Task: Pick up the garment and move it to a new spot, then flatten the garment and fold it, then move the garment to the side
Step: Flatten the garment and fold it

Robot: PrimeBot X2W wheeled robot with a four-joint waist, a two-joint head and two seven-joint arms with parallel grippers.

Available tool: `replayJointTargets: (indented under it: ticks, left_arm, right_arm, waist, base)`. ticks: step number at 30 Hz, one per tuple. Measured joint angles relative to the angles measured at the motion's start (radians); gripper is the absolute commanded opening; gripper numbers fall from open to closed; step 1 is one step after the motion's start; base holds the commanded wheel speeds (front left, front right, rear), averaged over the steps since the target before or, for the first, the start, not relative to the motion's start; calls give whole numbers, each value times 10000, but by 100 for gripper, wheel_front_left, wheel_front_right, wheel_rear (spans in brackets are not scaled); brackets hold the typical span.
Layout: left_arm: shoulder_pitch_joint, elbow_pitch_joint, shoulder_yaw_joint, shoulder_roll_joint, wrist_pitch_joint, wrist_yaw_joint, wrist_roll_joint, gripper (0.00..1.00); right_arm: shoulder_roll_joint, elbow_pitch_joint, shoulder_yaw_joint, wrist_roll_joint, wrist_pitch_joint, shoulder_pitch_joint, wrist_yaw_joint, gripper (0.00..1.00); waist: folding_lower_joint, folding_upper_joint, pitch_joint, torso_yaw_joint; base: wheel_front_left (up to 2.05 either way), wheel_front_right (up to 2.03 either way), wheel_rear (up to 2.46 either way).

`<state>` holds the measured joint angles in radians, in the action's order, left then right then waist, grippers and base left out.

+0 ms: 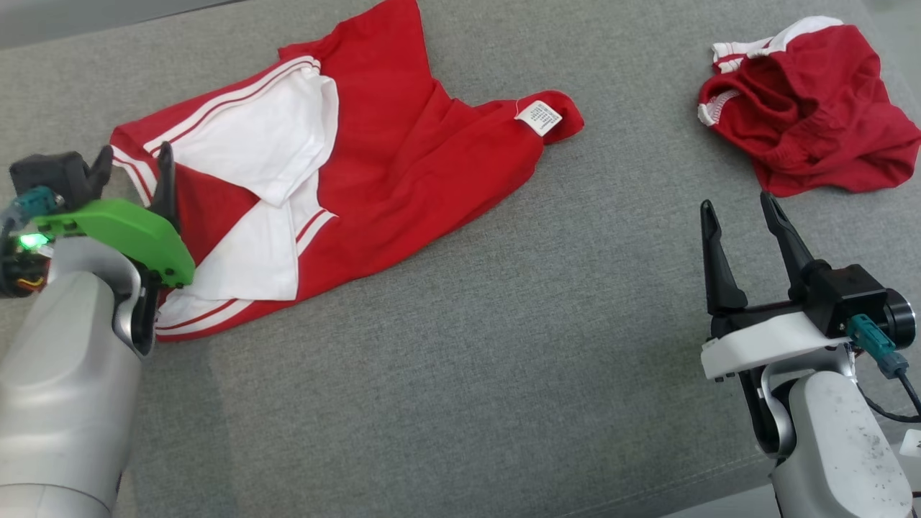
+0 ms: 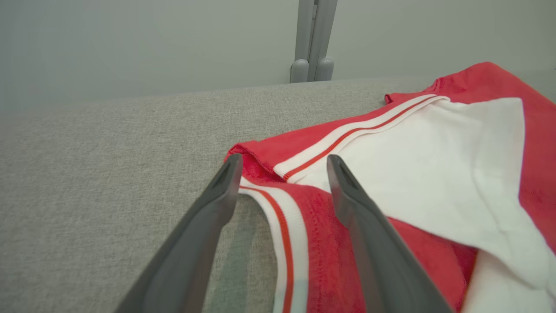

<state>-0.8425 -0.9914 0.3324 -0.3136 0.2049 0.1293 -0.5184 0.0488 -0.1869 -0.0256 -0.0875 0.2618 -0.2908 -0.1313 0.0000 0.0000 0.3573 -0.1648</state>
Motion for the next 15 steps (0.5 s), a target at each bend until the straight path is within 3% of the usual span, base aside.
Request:
replayJointTargets:
  ticks: [7, 15]
  left_arm:
    - [1531, 1162, 625, 221, 462, 0, -901, 100]
    - [3597, 3198, -104, 928, 581, -65, -878, 100]
  right_arm:
    - [0, -186, -132, 25, 0, 270, 0, 100]
    - [2, -276, -132, -2, 0, 591, 0, 100]
  waist:
    - [0, 0, -649, 376]
    - [0, 0, -1355, 794]
  base:
    - [0, 0, 0]
    - [0, 0, 0]
